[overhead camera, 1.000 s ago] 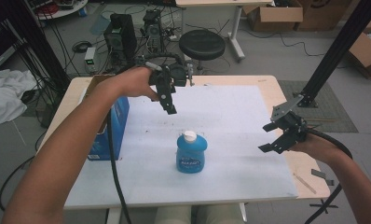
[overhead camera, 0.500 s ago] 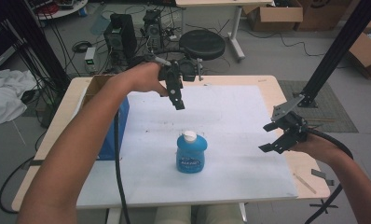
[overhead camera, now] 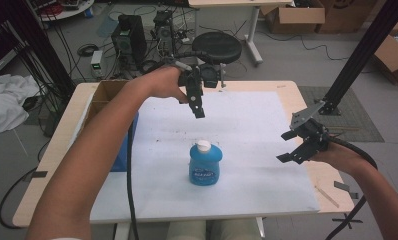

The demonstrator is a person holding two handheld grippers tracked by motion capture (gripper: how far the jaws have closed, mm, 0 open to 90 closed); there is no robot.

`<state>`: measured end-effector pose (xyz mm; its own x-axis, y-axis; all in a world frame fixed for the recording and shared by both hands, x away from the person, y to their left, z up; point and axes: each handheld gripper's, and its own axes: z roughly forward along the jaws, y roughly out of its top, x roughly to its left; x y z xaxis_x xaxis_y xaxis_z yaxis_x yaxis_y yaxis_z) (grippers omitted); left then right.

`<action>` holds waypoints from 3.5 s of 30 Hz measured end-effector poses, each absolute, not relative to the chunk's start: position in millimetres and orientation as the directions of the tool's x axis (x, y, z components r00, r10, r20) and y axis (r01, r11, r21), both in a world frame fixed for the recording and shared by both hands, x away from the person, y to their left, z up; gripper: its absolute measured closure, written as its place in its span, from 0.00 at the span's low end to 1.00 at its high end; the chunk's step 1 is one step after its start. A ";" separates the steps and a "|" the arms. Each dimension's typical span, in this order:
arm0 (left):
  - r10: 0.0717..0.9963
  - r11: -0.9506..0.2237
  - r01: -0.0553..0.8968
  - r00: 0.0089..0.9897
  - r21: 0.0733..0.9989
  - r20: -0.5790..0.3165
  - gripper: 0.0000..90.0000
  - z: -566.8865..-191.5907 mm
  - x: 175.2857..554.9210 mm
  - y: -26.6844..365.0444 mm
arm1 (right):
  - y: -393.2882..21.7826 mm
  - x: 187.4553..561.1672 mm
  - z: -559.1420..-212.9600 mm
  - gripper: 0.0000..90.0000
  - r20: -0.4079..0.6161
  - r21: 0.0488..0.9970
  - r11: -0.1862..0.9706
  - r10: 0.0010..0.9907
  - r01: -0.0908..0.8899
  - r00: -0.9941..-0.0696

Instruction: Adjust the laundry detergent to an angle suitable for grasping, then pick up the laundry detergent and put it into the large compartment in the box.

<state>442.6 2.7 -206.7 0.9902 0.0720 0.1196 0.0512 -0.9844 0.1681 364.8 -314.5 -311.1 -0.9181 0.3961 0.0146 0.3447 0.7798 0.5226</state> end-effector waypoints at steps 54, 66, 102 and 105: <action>0.025 -0.987 0.012 0.996 0.160 0.080 0.23 -194.7 411.6 -19.2 | -315.4 362.8 -313.6 0.19 0.014 0.531 0.777 0.390 0.338 -0.921; 0.003 -0.988 -0.008 0.997 0.155 0.072 0.23 -191.3 385.7 -13.2 | -315.5 361.1 -313.4 0.19 0.011 0.531 0.779 0.388 0.334 -0.922; -0.022 -0.994 -0.026 0.999 0.103 0.040 0.22 -256.6 347.8 -25.7 | -306.9 359.6 -314.2 0.18 0.009 0.538 0.784 0.362 0.310 -0.932; -0.027 -0.995 -0.031 0.999 0.094 0.042 0.22 -262.5 347.4 -25.6 | -306.4 359.7 -314.4 0.18 0.010 0.537 0.784 0.363 0.311 -0.932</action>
<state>347.4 -25.6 -262.5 0.9987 -0.0272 0.0424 -0.0311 -0.9951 0.0943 359.7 -306.4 -314.4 -0.9318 0.3628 0.0096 0.3110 0.7844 0.5366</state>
